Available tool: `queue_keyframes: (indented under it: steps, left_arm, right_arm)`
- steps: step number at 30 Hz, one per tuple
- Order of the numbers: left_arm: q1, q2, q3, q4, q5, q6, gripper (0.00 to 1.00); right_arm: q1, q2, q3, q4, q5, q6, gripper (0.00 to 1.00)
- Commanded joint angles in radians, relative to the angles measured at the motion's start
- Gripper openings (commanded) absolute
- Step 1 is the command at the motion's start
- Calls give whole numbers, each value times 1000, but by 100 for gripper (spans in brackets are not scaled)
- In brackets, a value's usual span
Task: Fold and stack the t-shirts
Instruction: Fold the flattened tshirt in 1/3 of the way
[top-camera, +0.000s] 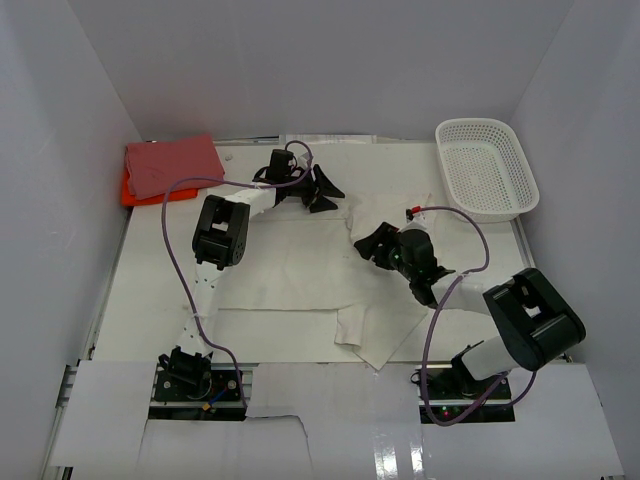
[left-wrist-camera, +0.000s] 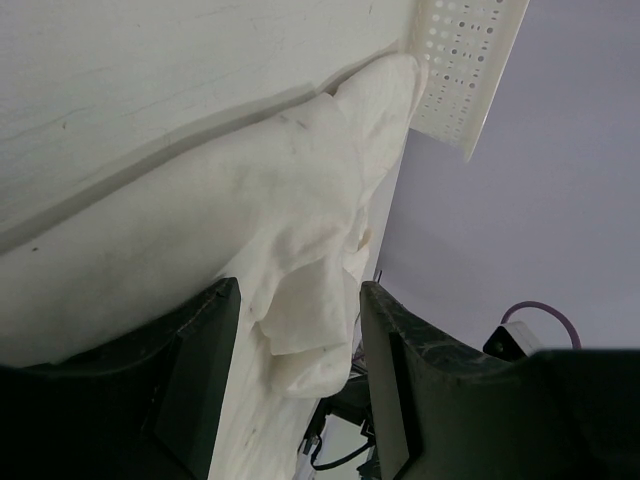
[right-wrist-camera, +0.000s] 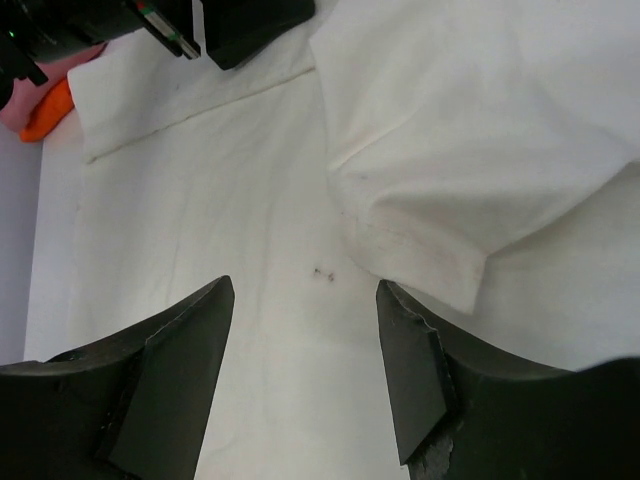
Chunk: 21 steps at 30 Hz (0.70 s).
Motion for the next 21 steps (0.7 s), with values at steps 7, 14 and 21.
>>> queue_keyframes:
  steps: [7, 14, 21]
  left_arm:
    - [8, -97, 10, 13, 25, 2, 61]
    - [13, -100, 4, 19, 28, -1, 61]
    - [13, -100, -2, 27, 29, -4, 61]
  right_arm:
    - [71, 62, 55, 7, 108, -92, 65]
    - [85, 145, 104, 22, 124, -80, 65]
    - [92, 193, 154, 39, 192, -67, 64]
